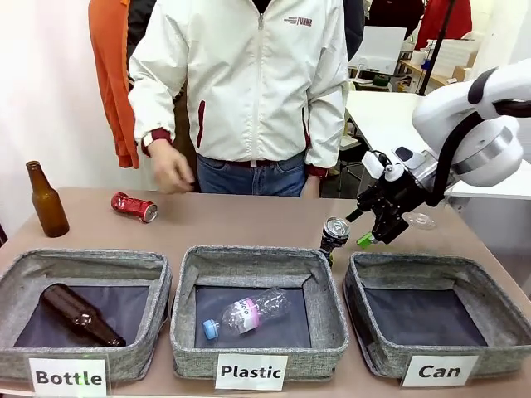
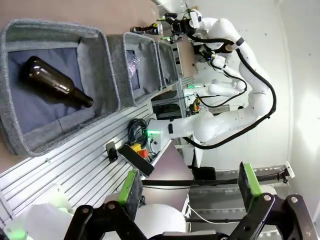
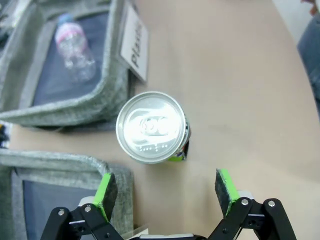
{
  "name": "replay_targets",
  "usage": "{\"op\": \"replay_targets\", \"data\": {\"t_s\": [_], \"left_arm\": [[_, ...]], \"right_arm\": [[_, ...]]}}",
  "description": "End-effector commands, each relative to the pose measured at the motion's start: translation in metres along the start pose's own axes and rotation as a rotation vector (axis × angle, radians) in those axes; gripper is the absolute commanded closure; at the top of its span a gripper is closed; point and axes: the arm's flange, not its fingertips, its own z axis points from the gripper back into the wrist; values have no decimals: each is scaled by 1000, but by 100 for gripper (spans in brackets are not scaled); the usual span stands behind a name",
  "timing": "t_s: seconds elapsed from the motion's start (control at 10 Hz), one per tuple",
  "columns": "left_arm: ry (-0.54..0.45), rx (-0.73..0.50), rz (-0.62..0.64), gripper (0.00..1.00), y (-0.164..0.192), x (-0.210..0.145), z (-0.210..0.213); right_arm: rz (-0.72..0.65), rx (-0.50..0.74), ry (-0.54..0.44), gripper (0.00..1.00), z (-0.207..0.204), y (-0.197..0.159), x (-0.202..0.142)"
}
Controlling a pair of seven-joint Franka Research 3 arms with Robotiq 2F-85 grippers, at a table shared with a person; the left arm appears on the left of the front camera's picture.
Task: Sort the can waste into the basket.
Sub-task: Pick up the can waste from the table and place it in the right Fabric basket.
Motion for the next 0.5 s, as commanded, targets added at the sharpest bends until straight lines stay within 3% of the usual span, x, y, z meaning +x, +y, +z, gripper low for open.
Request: {"op": "replay_targets", "data": {"t_s": [0.0,0.4], "left_arm": [[39,-69,-70,0,15,17,-26],[144,-77,-127,0,46,57,-86]], "right_arm": [[14,2,-58,0,-8,-12,-1],[-2,37,-114,0,-23,-20,-11]]}}
